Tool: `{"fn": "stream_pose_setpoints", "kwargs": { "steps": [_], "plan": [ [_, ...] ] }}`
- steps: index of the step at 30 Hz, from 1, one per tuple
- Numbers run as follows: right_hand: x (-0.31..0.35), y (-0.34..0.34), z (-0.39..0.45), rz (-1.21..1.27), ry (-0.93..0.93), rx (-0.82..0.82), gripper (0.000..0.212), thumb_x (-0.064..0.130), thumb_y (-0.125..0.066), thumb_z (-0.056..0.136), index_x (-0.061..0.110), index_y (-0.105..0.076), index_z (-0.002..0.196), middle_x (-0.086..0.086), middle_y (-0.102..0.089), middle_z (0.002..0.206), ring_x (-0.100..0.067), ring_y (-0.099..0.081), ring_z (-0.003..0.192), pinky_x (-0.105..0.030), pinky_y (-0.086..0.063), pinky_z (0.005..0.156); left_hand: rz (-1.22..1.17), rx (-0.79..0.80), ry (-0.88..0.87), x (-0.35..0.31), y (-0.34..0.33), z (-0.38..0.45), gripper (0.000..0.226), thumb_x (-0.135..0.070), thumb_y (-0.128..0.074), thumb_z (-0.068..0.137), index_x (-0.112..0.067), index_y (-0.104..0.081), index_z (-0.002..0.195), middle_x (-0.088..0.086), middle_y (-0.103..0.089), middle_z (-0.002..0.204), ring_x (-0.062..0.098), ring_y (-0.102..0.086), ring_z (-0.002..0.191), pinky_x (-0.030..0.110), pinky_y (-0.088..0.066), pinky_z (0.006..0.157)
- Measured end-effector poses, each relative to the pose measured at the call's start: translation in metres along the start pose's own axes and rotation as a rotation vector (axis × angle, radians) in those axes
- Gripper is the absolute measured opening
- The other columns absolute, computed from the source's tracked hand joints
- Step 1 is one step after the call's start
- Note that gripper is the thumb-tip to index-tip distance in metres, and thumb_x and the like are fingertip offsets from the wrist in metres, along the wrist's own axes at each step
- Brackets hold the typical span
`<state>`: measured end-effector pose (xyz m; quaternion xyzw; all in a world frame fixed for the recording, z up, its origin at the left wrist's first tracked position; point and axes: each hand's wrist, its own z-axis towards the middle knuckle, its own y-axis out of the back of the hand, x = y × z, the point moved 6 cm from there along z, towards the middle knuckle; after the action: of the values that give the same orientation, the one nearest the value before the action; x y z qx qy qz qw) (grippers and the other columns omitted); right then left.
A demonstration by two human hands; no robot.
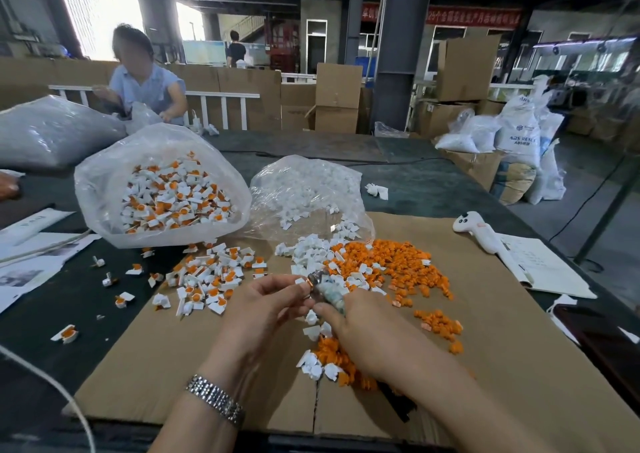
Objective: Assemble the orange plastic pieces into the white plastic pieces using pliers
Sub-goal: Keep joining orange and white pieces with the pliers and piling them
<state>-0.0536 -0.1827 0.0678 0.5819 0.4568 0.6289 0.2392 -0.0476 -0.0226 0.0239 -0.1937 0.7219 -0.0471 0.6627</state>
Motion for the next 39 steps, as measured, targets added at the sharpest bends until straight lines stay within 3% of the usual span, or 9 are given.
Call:
{"fn": "stream_pose_setpoints", "kwargs": {
  "steps": [5, 8, 12, 21, 24, 26, 28, 32, 39],
  "plan": [
    [-0.002, 0.001, -0.002, 0.298, 0.0, 0.158, 0.05, 0.056, -0.045, 0.1, 0.009, -0.061, 0.092, -0.006, -0.065, 0.069, -0.023, -0.067, 0.059, -0.035, -0.057, 0.059, -0.045, -0.043, -0.009, -0.003, -0.003, 0.0, 0.007, -0.003, -0.08, 0.083, -0.008, -0.083, 0.08, 0.019, -0.078, 0.087, 0.021, -0.076, 0.072, 0.021, -0.06, 0.065],
    [-0.002, 0.004, -0.005, 0.396, -0.008, 0.242, 0.05, 0.048, -0.047, 0.103, 0.001, -0.061, 0.098, -0.007, -0.067, 0.068, -0.024, -0.069, 0.06, -0.039, -0.06, 0.066, -0.045, -0.048, -0.021, -0.008, -0.002, 0.002, 0.01, -0.002, -0.079, 0.084, -0.01, -0.083, 0.079, 0.02, -0.078, 0.088, 0.022, -0.077, 0.074, 0.021, -0.06, 0.065],
    [0.001, 0.007, -0.005, 0.229, 0.008, 0.168, 0.054, 0.055, -0.044, 0.101, 0.009, -0.059, 0.078, -0.006, -0.06, 0.059, -0.017, -0.057, 0.049, -0.031, -0.05, 0.055, 0.032, -0.039, -0.038, -0.007, 0.001, 0.002, 0.013, -0.003, -0.078, 0.085, -0.014, -0.083, 0.081, 0.021, -0.078, 0.087, 0.023, -0.077, 0.074, 0.022, -0.06, 0.065],
    [0.0, 0.001, -0.007, 0.021, 0.021, 0.005, 0.048, 0.062, -0.042, 0.099, 0.023, -0.043, 0.071, 0.007, -0.042, 0.061, -0.007, -0.035, 0.046, -0.022, -0.028, 0.045, 0.054, -0.008, -0.032, -0.003, 0.006, 0.002, 0.012, 0.001, -0.077, 0.086, -0.005, -0.081, 0.076, 0.024, -0.076, 0.081, 0.024, -0.075, 0.068, 0.022, -0.06, 0.062],
    [0.0, 0.003, -0.007, 0.077, 0.026, 0.044, 0.053, 0.062, -0.042, 0.099, 0.017, -0.052, 0.072, 0.002, -0.051, 0.059, -0.01, -0.044, 0.045, -0.031, -0.043, 0.048, 0.058, 0.0, -0.053, -0.005, 0.004, 0.003, 0.013, -0.002, -0.077, 0.086, -0.012, -0.083, 0.079, 0.02, -0.077, 0.082, 0.022, -0.075, 0.069, 0.022, -0.06, 0.065],
    [-0.001, 0.003, -0.006, 0.176, 0.013, 0.108, 0.062, 0.063, -0.041, 0.099, 0.008, -0.06, 0.076, -0.007, -0.062, 0.06, -0.012, -0.055, 0.046, -0.04, -0.056, 0.065, 0.056, 0.003, -0.058, -0.006, 0.003, 0.004, 0.013, -0.003, -0.077, 0.086, -0.013, -0.083, 0.081, 0.02, -0.077, 0.083, 0.022, -0.076, 0.07, 0.022, -0.06, 0.066],
    [0.0, 0.005, -0.005, 0.182, 0.013, 0.124, 0.06, 0.064, -0.04, 0.098, 0.012, -0.055, 0.071, -0.007, -0.06, 0.059, -0.014, -0.054, 0.046, -0.041, -0.056, 0.067, 0.057, -0.001, -0.059, -0.005, 0.003, 0.005, 0.012, -0.003, -0.078, 0.086, -0.013, -0.083, 0.081, 0.02, -0.077, 0.083, 0.022, -0.076, 0.07, 0.022, -0.06, 0.066],
    [0.0, 0.0, -0.005, 0.086, 0.001, 0.035, 0.053, 0.065, -0.04, 0.097, 0.02, -0.045, 0.071, 0.002, -0.046, 0.061, -0.012, -0.039, 0.047, -0.027, -0.034, 0.048, 0.093, -0.011, -0.059, -0.002, 0.006, 0.004, 0.011, -0.004, -0.078, 0.086, -0.013, -0.082, 0.081, 0.019, -0.078, 0.083, 0.024, -0.077, 0.072, 0.024, -0.061, 0.067],
    [0.0, -0.006, -0.003, -0.127, 0.02, -0.068, 0.053, 0.069, -0.032, 0.097, 0.023, -0.038, 0.071, 0.003, -0.041, 0.07, -0.012, -0.038, 0.06, -0.027, -0.025, 0.049, 0.072, -0.039, -0.037, 0.009, 0.007, 0.004, 0.006, -0.008, -0.08, 0.084, -0.011, -0.082, 0.081, 0.018, -0.078, 0.083, 0.027, -0.078, 0.078, 0.028, -0.064, 0.073]
  ]
}}
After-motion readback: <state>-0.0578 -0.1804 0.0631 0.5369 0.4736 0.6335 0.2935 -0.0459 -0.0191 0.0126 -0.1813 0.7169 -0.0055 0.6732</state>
